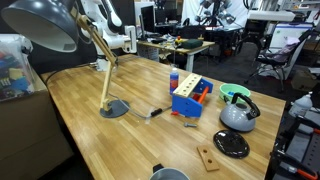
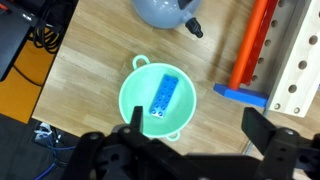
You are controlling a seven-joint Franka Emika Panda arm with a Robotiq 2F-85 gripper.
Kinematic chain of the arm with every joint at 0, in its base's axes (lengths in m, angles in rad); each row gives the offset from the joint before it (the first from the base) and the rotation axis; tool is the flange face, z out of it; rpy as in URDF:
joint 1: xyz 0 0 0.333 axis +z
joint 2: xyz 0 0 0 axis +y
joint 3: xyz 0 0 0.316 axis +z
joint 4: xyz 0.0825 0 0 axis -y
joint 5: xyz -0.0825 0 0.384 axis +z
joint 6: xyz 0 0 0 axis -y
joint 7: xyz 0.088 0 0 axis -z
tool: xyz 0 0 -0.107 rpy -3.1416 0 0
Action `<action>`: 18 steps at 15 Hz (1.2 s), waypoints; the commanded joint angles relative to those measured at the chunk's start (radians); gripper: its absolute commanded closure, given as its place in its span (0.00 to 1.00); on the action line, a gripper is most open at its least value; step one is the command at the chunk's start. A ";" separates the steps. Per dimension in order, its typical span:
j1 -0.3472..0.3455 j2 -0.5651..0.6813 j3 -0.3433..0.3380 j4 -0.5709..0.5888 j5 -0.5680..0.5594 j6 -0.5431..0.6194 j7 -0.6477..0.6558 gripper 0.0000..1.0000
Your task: Remove the blue building block from the green pot and put it on the table
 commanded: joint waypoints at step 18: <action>0.049 0.391 -0.091 0.145 -0.061 0.136 0.325 0.00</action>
